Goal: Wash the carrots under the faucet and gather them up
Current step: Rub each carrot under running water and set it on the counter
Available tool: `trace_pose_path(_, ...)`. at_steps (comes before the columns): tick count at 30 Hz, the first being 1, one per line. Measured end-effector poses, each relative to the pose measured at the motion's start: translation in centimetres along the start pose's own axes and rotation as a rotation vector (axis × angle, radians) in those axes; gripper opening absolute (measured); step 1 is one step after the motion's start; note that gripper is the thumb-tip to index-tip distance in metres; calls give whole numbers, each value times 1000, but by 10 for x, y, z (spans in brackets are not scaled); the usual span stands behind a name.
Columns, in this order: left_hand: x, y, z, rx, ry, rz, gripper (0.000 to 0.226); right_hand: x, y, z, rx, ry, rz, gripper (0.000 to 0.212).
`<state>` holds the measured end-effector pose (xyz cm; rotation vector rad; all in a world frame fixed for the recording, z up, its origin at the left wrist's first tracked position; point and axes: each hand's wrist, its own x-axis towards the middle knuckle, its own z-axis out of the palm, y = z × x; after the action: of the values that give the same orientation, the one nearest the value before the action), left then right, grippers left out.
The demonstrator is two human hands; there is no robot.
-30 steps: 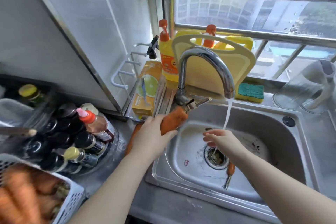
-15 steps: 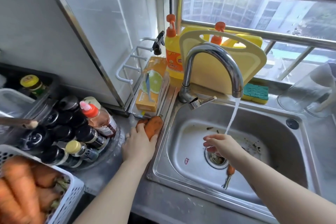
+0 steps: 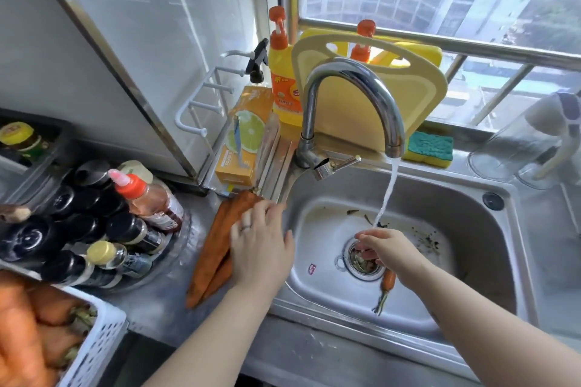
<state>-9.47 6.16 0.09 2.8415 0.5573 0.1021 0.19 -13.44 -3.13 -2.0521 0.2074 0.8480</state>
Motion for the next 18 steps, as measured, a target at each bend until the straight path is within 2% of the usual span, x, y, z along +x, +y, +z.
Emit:
trace_pose_path(2,3,20,11,-32,-99,71,40,5,18,-13,-71,41,8,20)
trace_pose_path(7,16,64,45,-144,-561,170,36,30,75,-51,-392,122,102,20)
trace_pose_path(9,17,76,57,-138,-671,202,36,43,99,-60,-522,129,184,19)
trace_pose_path(14,21,86,78,-172,-739,197,33,83,132,-58,-668,197,280,41)
trace_pose_path(18,24,83,84,-220,-720,177,32,107,143,-50,-765,234,285,35)
